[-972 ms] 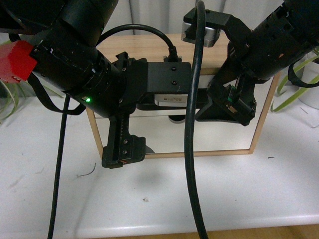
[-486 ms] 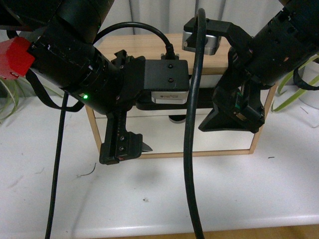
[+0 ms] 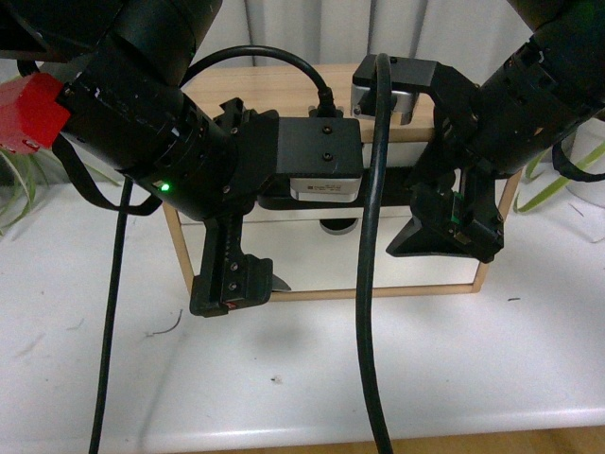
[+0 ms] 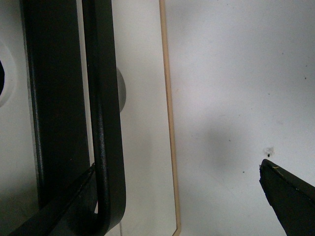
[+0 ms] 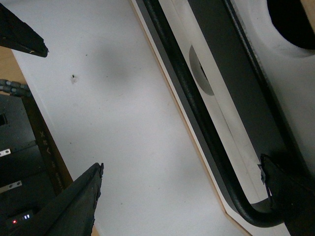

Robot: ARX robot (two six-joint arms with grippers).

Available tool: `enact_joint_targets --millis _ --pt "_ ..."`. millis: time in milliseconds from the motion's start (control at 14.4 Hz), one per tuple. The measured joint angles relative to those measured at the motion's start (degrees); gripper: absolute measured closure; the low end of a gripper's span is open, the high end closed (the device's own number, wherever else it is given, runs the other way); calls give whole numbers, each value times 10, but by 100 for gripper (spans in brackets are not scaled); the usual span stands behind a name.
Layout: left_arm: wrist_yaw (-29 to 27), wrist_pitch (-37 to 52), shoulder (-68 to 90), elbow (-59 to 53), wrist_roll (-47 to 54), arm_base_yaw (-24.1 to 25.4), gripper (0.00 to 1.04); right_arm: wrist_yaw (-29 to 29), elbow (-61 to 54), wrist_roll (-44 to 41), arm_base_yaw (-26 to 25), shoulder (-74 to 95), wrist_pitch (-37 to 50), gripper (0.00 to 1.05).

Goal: Pull drawer

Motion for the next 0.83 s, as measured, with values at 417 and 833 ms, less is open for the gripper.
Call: enact_joint_targets --millis 417,833 --pt "12 -47 -10 0 49 0 7 -12 5 -39 8 -1 -68 7" --pt "34 -83 -142 -136 124 -10 7 -19 -163 -68 47 -125 -56 7"
